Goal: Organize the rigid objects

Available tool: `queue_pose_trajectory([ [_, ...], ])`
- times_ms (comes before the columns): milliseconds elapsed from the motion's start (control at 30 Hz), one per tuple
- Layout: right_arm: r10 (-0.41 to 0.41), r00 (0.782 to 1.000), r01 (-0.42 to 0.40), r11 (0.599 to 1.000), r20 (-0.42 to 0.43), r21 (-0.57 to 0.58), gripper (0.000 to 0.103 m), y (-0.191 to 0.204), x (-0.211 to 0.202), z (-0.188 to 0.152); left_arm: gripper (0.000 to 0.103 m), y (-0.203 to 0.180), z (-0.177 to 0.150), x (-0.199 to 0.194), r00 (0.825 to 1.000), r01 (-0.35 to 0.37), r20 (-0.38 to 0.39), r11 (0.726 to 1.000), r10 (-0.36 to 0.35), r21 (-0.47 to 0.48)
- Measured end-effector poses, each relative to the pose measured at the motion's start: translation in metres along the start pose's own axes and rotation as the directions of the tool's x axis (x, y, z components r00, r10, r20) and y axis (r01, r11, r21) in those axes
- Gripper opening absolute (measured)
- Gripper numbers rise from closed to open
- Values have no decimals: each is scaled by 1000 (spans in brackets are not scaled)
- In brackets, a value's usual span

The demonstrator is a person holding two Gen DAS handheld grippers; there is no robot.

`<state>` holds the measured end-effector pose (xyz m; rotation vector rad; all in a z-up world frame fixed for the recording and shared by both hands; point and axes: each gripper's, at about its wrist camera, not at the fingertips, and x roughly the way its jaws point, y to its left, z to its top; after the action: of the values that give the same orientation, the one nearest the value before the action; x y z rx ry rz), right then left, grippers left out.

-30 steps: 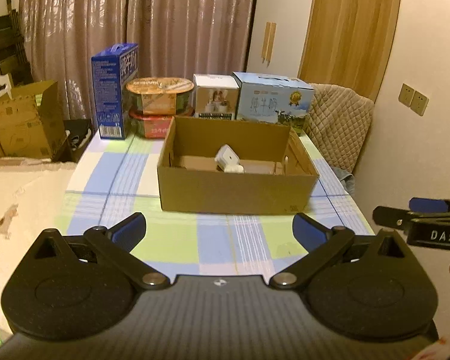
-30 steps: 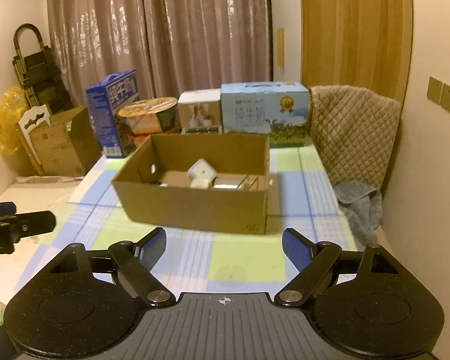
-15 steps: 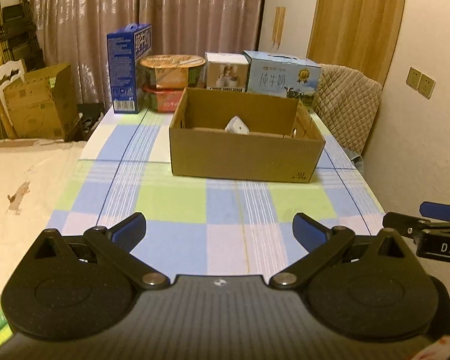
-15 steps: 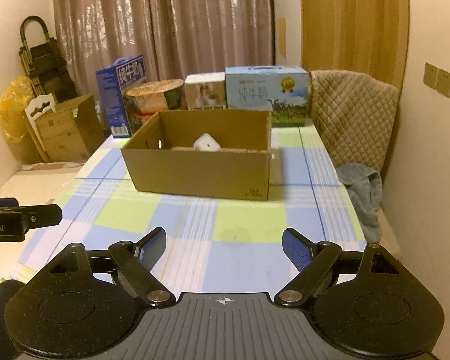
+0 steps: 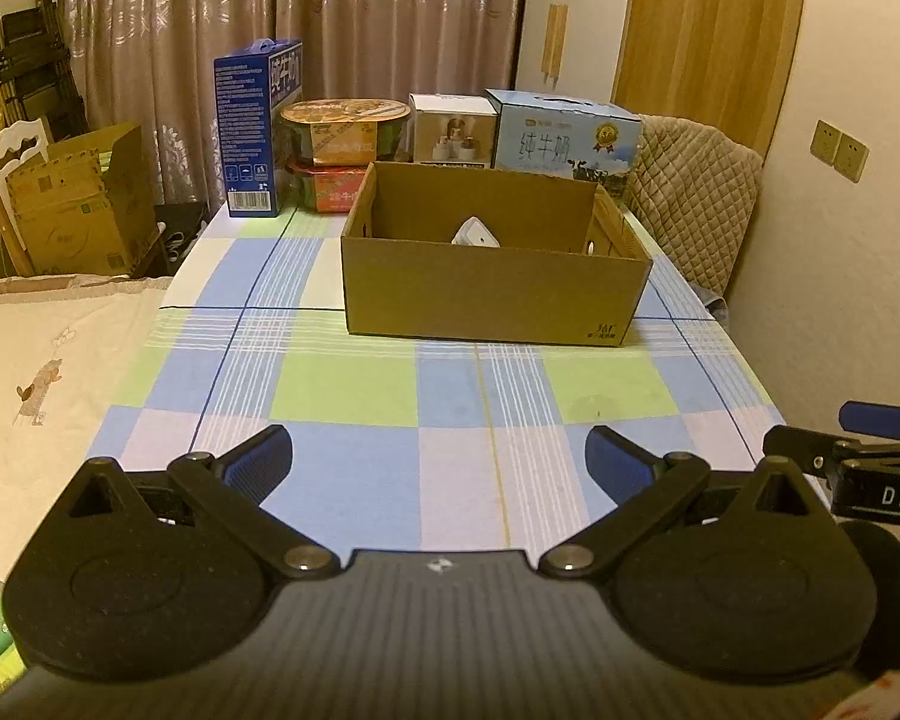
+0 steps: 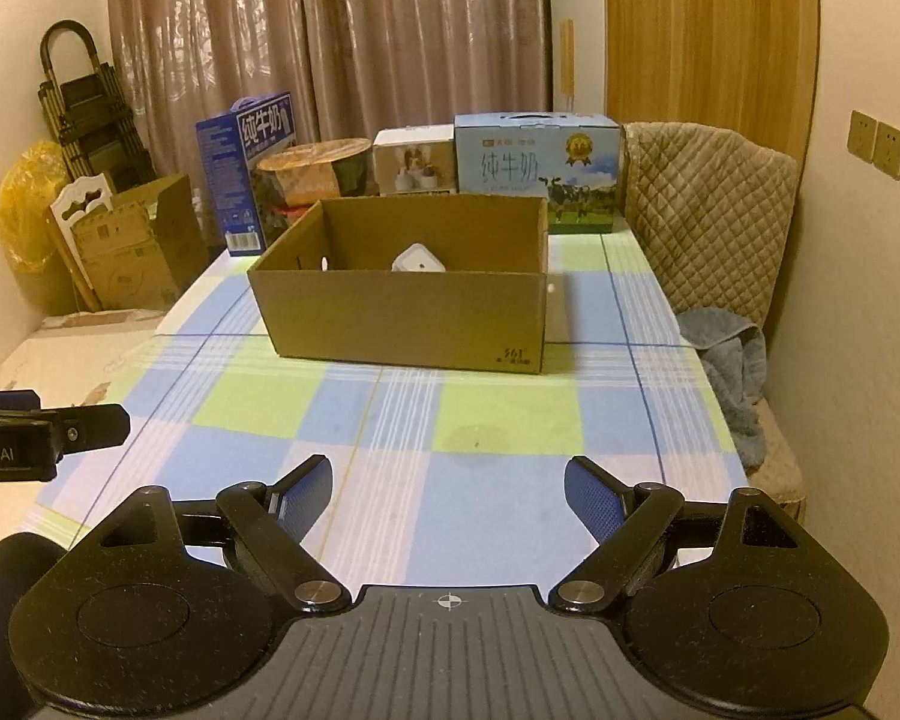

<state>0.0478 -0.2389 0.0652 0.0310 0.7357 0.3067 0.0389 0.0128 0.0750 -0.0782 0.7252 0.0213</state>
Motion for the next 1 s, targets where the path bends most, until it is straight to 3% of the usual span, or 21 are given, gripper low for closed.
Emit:
queue_pose_trajectory([
  [1000,-1,1000,0,1000,11,14,82,3,-3,4,102,-6,-5,5,1000,-1,-9,1000,1,14],
])
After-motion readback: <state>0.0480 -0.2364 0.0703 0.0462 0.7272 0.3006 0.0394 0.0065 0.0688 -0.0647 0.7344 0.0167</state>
